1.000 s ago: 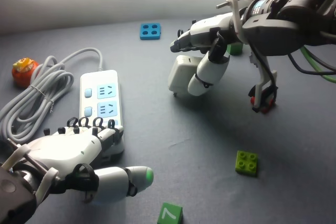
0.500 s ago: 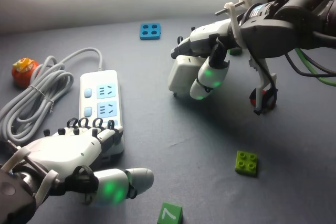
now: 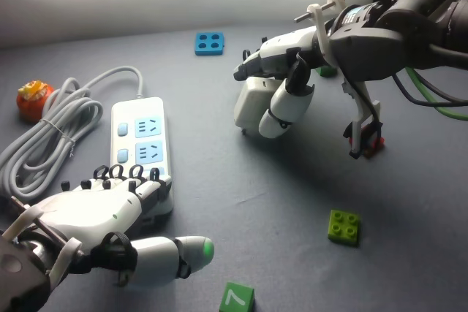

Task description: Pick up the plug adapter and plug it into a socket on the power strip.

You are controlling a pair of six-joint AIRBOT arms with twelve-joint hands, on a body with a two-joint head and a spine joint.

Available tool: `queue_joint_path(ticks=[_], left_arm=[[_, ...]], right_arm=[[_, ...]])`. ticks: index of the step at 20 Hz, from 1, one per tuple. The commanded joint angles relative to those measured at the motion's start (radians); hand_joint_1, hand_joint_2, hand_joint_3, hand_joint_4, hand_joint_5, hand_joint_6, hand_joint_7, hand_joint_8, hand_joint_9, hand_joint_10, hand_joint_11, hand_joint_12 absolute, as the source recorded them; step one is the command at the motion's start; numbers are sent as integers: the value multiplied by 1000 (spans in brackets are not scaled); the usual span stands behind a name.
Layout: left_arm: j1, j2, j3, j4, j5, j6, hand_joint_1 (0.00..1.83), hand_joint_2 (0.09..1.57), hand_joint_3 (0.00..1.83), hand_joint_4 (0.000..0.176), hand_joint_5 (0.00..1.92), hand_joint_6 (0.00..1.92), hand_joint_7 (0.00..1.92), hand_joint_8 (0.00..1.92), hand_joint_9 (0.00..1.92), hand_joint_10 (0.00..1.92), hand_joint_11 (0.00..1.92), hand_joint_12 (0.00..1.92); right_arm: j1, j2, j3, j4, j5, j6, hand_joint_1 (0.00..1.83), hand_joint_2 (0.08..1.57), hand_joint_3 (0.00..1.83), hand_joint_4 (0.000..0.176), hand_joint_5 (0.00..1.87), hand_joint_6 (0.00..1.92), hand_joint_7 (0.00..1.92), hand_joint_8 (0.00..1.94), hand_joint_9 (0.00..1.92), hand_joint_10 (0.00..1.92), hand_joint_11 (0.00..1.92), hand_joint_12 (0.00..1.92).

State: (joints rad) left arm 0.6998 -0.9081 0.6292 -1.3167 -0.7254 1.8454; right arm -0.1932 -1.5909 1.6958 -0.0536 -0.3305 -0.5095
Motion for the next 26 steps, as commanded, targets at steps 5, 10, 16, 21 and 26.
queue_joint_path(ticks=[5, 10, 16, 21, 26], left_arm=[[2, -3, -4, 7, 6, -2, 0, 1153, 0, 0, 70, 2, 54, 1, 15, 0, 6, 5], [0, -3, -4, 7, 6, 9, 0, 1160, 3, 0, 66, 2, 53, 4, 12, 1, 1, 4], [-12, -3, 7, 7, 37, 53, 0, 1163, 3, 0, 40, 0, 22, 0, 0, 0, 0, 0], [-12, -3, 7, 5, 43, 50, 0, 1158, 0, 0, 52, 4, 36, 4, 9, 3, 4, 2], [-10, -3, 5, -15, 51, 65, 0, 1161, 1, 0, 81, 9, 68, 11, 38, 10, 28, 15]], right_arm=[[2, 5, 4, 10, 84, 6, 1091, 1028, 5, 0, 160, 7, 167, 5, 150, 4, 0, 593], [1, 7, 4, 10, 90, 1, 1088, 1040, 3, 0, 143, 3, 158, 3, 145, 3, 0, 598], [-2, 7, 4, 10, 93, -10, 1082, 1075, 2, 0, 330, 14, 368, 11, 328, 21, 0, 893], [-5, 9, 4, 10, 103, -10, 1127, 1035, 0, 0, 623, 13, 691, 7, 641, 26, 138, 1154], [-11, 12, -4, 10, 114, -17, 1128, 1097, 2, 0, 861, 24, 947, 23, 917, 55, 411, 1144]])
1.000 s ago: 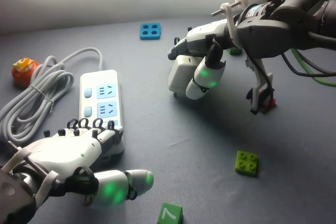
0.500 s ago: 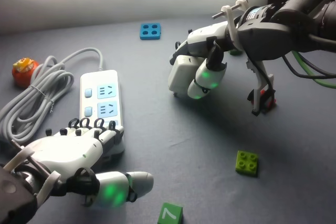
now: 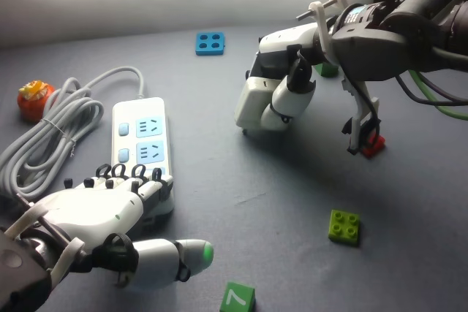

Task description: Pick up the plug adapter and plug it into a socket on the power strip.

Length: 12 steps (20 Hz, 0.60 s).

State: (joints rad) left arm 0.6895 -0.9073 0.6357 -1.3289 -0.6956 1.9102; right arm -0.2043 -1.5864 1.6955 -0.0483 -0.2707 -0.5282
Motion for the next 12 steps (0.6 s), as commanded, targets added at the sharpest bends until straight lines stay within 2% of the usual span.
queue_joint_path(ticks=[1, 2, 3, 5, 8, 12], left_arm=[[0, -4, -1, -3, 21, 1, 0, 1160, 0, 0, 78, 7, 64, 8, 33, 7, 23, 13], [0, -4, -1, -3, 21, 2, 0, 1162, 1, 0, 78, 7, 69, 9, 37, 8, 20, 13], [0, -4, -1, -3, 21, 7, 0, 1163, 1, 0, 81, 7, 72, 10, 42, 9, 25, 15], [-2, -4, -1, -3, 23, 15, 0, 1162, 1, 0, 89, 8, 80, 10, 47, 9, 30, 19], [-2, -4, -1, -3, 29, 20, 0, 1161, 0, 0, 95, 7, 86, 9, 52, 8, 30, 21], [-1, -4, -1, -3, 34, 26, 0, 1159, 0, 0, 98, 5, 101, 11, 65, 10, 34, 26]], right_arm=[[-1, 8, -5, 5, 55, 1, 1138, 1149, 0, 0, 893, 872, 996, 21, 977, 44, 509, 1088], [-1, 8, -6, 5, 55, 1, 1200, 1120, 10, 0, 891, 1051, 1041, 716, 1066, 57, 605, 1079], [-1, 8, -6, 5, 55, 1, 1212, 1124, 1, 0, 895, 1069, 1034, 903, 1135, 74, 663, 1096], [0, 9, -6, 5, 57, 1, 1229, 1097, 0, 0, 951, 991, 1105, 830, 1244, 90, 765, 1118], [5, 15, -13, 5, 61, -15, 1238, 1083, 0, 0, 974, 948, 1149, 766, 1293, 90, 805, 1111], [38, 49, -68, 5, 66, -49, 1245, 1066, 1, 0, 1013, 880, 1181, 721, 1341, 89, 812, 1161]])
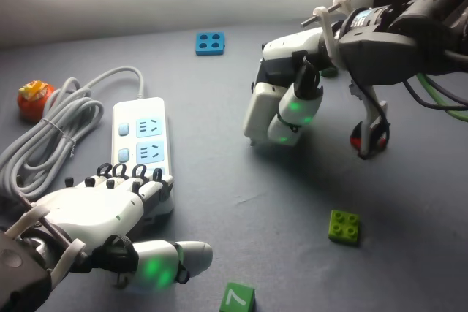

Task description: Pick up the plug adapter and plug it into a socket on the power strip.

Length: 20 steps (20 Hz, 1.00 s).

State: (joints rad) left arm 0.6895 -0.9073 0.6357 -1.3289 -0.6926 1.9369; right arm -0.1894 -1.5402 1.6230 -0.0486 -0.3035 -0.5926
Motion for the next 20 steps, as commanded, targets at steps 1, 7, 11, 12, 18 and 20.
queue_joint_path(ticks=[1, 7, 11, 12, 18, 20], left_arm=[[-1, -4, -1, -3, 31, -1, 0, 1155, 0, 0, 97, 4, 103, 11, 70, 11, 38, 29], [1, -4, -1, -28, 41, -13, 0, 1156, 0, 0, 93, 2, 86, 0, 56, 0, 22, 33], [3, -4, -1, -28, 41, -23, 0, 1157, 0, 0, 86, 0, 82, 0, 46, 0, 12, 33], [5, -4, -1, -28, 41, -33, 0, 1157, 0, 0, 77, 0, 81, 0, 47, 1, 11, 34], [18, -4, -1, -28, 35, -67, 0, 1157, 0, 0, 91, 4, 106, 8, 69, 9, 24, 55], [19, -4, -1, -28, 35, -70, 0, 1156, 0, 0, 87, 2, 99, 3, 73, 9, 31, 63]], right_arm=[[39, 9, -12, 5, 83, -20, 1246, 1066, 1, 0, 1014, 873, 1181, 730, 1345, 89, 813, 1167], [139, 1, -54, -80, 3, 7, 1249, 1065, 2, 0, 1017, 850, 1180, 748, 1331, 60, 793, 1157], [184, -39, -54, -346, -49, 192, 1246, 1070, 1, 0, 1005, 878, 1168, 761, 1318, 50, 776, 1163], [193, -51, -54, -384, -76, 216, 1246, 1070, 1, 0, 1007, 877, 1166, 767, 1324, 52, 781, 1170], [214, -138, -83, -848, -199, 548, 1250, 1069, 1, 0, 1001, 871, 1177, 759, 1329, 44, 781, 1156], [215, -172, -84, -878, -243, 574, 1251, 1065, 0, 0, 1016, 854, 1185, 740, 1336, 45, 786, 1164]])
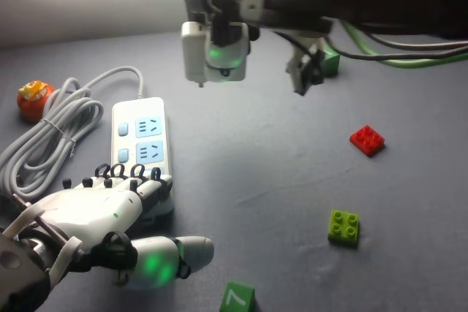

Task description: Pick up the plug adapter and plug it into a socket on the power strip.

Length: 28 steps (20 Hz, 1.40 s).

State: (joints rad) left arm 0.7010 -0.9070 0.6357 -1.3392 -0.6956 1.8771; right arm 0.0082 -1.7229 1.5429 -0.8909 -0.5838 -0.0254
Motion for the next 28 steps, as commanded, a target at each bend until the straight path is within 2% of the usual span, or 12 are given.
queue_joint_path(ticks=[1, 5, 6, 10, 15, 17, 18, 28], left_arm=[[7, -4, -2, -18, 39, -10, 0, 1156, 0, 0, 87, 1, 98, 3, 73, 8, 31, 65], [7, -5, -7, -18, 38, -18, 0, 1153, 0, 0, 77, 0, 101, 2, 69, 3, 12, 70], [7, -5, -9, -18, 37, -19, 0, 1156, 0, 0, 97, 0, 118, 1, 83, 2, 2, 126], [7, -5, -9, -18, 34, -19, 0, 1157, 1, 0, 89, 2, 106, 3, 69, 3, 0, 72], [8, -4, -9, -18, 33, -18, 0, 1159, 0, 0, 92, 1, 109, 1, 73, 1, 0, 125], [8, -4, -8, -18, 33, -18, 0, 1158, 0, 0, 104, 3, 127, 6, 90, 6, 0, 145], [8, -4, -8, -18, 33, -18, 0, 1160, 1, 0, 94, 1, 120, 2, 85, 3, 0, 136], [11, -4, -8, -18, 33, -18, 0, 1157, 0, 0, 83, 0, 113, 0, 82, 0, 0, 122]], right_arm=[[16, -12, -4, -38, 19, 7, 1251, 1065, 0, 0, 1016, 853, 1187, 734, 1334, 44, 787, 1165], [2, -74, -4, -144, -8, 71, 1247, 1067, 0, 0, 1007, 886, 1186, 721, 1336, 41, 798, 1167], [-3, -86, -1, -167, -6, 94, 1248, 1067, 0, 0, 1009, 876, 1185, 726, 1332, 39, 788, 1166], [-12, -141, 46, -169, 13, 111, 1249, 1067, 1, 0, 1011, 863, 1176, 754, 1333, 35, 780, 1171], [-27, -195, 127, -168, 39, 128, 1251, 1064, 0, 0, 1019, 850, 1188, 734, 1342, 35, 777, 1181], [-35, -205, 139, -168, 48, 134, 1250, 1063, 0, 0, 1021, 854, 1185, 730, 1342, 35, 781, 1189], [-39, -211, 144, -168, 49, 134, 1245, 1074, 2, 0, 996, 889, 1155, 788, 1331, 31, 759, 1203], [-70, -238, 185, -168, 70, 145, 1248, 1069, 0, 0, 1008, 871, 1174, 757, 1336, 32, 767, 1194]])
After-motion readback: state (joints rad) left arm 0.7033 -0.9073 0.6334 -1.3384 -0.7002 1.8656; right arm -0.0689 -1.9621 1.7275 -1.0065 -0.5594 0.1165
